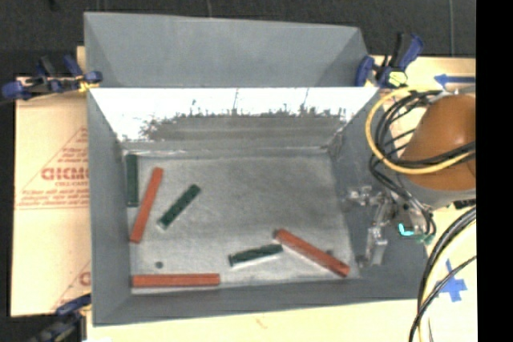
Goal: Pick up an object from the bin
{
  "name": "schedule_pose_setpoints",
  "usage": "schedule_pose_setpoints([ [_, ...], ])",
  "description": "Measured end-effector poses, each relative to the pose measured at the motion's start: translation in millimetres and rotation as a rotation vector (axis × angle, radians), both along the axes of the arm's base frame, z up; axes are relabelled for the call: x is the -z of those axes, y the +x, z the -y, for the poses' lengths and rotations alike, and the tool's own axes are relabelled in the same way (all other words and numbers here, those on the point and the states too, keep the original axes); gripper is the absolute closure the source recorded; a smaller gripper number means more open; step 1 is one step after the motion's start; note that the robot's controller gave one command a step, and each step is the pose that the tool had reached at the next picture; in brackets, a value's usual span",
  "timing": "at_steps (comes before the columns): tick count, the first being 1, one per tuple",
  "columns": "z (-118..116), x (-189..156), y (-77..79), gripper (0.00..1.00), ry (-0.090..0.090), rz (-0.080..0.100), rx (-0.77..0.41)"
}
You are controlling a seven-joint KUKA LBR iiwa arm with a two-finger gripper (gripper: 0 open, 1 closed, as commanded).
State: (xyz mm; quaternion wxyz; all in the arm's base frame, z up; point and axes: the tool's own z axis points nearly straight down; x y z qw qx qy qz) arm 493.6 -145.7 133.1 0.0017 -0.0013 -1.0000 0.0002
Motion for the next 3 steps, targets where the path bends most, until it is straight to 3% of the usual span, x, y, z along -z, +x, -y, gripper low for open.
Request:
schedule_pose_setpoints([
  [1,-0.2,-3.2,2.1,0.00,-0.002,0.007,-0.003],
  [2,-15.9,22.3,2.9,0.00,-0.005,0.013,-0.141],
  [3,-37.1,58.8,-0.3,1.00,-0.006,0.011,-0.389],
])
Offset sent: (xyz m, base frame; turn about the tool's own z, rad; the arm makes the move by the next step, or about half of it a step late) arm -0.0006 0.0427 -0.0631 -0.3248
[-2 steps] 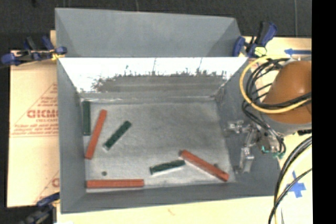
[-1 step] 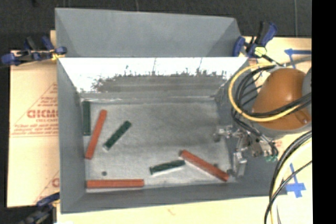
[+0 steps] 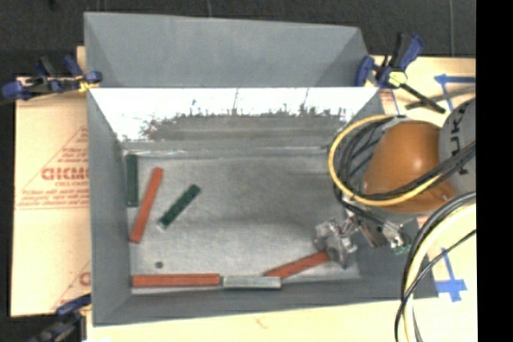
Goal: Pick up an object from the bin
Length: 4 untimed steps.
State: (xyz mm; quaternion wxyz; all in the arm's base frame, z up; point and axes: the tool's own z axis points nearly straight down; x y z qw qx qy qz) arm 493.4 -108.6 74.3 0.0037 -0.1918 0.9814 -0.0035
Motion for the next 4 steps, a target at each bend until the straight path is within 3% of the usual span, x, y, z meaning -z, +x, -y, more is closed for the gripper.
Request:
schedule_pose_setpoints([
  [1,-1.8,2.3,-0.6,0.00,0.003,-0.002,-0.004],
  [2,-1.9,2.3,-0.7,0.00,0.003,-0.002,-0.004],
  [3,-82.3,0.5,3.1,1.00,0.001,-0.004,-0.280],
  [4,-83.6,3.4,1.4,0.00,0.003,-0.010,-0.284],
])
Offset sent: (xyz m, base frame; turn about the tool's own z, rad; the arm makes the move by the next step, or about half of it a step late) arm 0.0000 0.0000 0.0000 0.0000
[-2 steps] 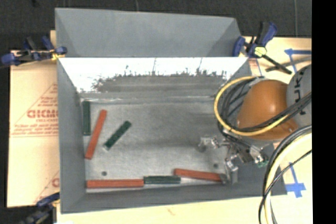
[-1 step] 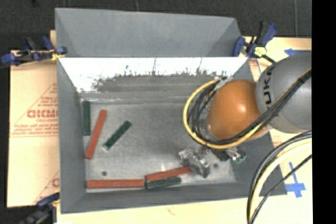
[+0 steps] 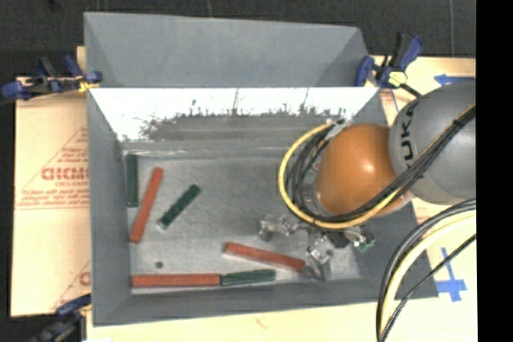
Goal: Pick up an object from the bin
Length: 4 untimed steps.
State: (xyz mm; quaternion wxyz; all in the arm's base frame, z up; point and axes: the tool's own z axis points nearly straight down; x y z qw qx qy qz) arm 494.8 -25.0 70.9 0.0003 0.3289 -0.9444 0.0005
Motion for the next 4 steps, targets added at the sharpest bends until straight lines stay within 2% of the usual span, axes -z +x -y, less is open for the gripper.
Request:
schedule_pose_setpoints([
  [1,0.0,-1.0,1.3,1.00,0.000,0.005,-0.002],
  [2,0.0,-1.0,1.3,1.00,0.000,0.005,-0.003],
  [3,-17.8,-48.9,41.2,1.00,0.001,-0.003,0.037],
  [4,-35.6,-115.0,-19.7,1.00,0.002,0.003,0.125],
])
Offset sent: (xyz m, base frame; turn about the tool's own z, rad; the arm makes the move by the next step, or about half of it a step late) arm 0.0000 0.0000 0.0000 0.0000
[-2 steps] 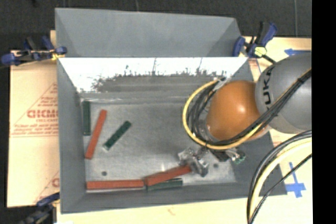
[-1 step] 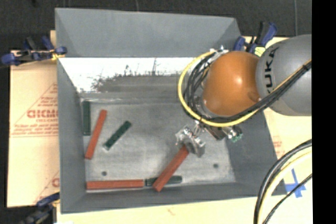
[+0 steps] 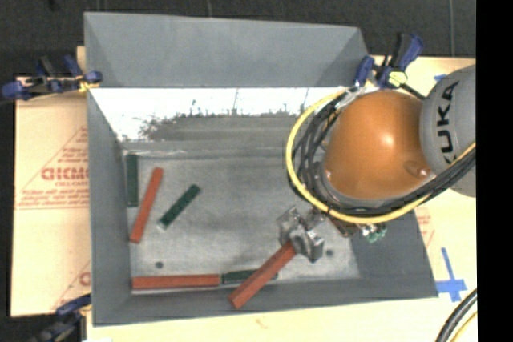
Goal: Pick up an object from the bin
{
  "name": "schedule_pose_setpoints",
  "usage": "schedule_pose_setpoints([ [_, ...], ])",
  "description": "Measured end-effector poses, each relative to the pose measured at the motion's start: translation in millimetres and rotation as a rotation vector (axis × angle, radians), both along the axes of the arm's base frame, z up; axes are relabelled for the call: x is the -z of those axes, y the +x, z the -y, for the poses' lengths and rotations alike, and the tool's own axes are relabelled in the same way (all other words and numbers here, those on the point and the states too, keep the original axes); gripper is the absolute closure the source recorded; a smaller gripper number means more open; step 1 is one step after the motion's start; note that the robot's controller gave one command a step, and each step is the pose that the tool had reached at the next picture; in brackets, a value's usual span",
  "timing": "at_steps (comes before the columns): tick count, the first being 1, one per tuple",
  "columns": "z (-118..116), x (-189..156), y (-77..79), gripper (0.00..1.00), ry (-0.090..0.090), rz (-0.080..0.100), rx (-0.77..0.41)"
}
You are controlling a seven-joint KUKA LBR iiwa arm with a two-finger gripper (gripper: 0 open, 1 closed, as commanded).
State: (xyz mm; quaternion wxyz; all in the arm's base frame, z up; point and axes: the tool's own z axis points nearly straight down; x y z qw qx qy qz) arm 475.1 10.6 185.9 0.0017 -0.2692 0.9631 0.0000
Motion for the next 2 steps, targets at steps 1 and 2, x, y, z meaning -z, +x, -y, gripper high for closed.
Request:
schedule_pose_setpoints([
  [1,0.0,0.0,0.0,1.00,0.000,0.000,0.000],
  [2,0.4,-31.9,0.5,1.00,-0.001,-0.004,-0.084],
])
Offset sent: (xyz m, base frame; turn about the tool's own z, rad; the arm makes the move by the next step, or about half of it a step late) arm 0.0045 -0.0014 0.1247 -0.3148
